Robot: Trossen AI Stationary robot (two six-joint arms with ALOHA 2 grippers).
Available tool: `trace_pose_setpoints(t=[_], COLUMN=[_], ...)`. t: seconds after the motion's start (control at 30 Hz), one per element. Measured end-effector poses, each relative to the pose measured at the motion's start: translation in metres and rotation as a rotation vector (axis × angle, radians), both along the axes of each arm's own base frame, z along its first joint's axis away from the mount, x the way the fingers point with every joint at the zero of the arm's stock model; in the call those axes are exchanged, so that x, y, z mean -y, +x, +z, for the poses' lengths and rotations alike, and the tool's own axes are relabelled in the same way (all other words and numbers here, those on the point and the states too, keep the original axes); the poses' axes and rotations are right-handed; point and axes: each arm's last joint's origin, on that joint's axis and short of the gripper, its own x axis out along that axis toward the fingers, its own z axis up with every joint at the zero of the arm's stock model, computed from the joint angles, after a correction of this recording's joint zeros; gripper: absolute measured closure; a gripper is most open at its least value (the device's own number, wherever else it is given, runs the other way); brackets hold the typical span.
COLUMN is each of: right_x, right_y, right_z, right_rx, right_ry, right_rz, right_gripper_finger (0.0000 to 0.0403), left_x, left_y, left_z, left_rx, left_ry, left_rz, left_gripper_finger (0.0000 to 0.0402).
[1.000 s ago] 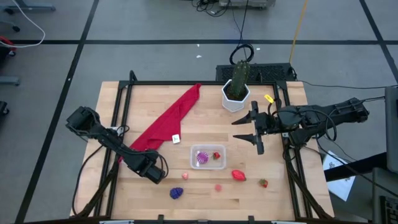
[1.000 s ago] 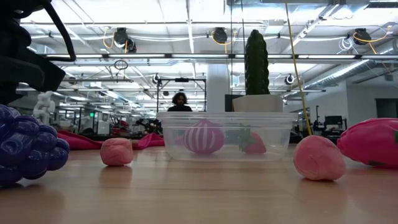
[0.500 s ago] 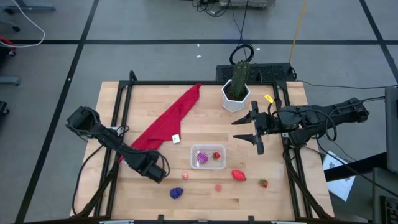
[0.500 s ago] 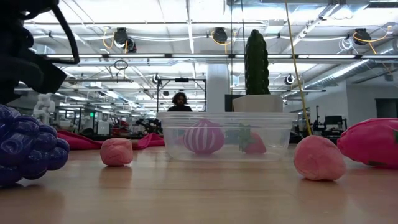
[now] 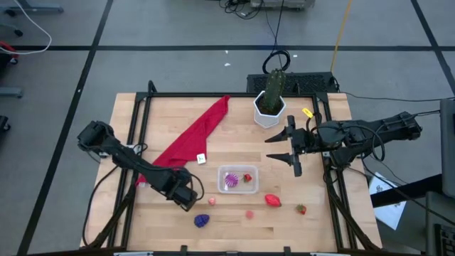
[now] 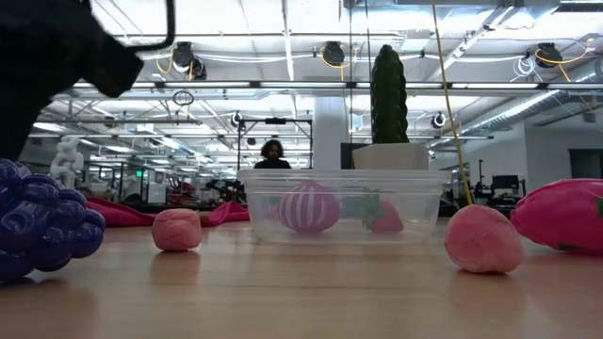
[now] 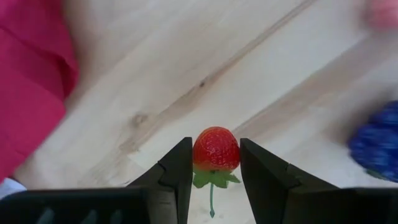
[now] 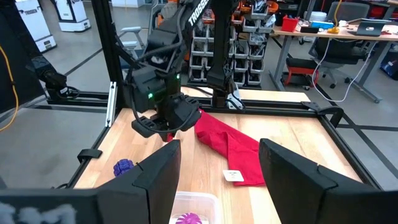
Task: Pick and placing Produce into tupperware
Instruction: Put the left red strawberry into the transparent bin
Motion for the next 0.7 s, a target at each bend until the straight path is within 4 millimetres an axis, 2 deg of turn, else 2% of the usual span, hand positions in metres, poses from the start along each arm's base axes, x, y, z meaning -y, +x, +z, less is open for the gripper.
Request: trace_pose_setpoints(t=[0.3, 0.5, 0.7], right_x=[0.000, 0.000, 0.001], right_y=[0.000, 0.000, -0.002], right_z=[0.000, 0.000, 0.001], right_rx=[-0.003, -0.003, 0.004], right_ry=[-0.001, -0.001, -0.002], right_rz=[0.000, 0.000, 0.001], right_gripper_finger=[0.0195, 0.0195, 0.0195], left_x=[-0.005, -0.021, -0.040], left_y=[0.018, 0.031, 0.042], left_z=[0.042, 0.058, 0.066], left_rx=[0.100, 0.149, 0.185], left_ry=[0.110, 0.142, 0.191], left_rz=[-0.098, -0.166, -0.252], left_gripper_finger=[0.0282, 0.0282, 0.0282])
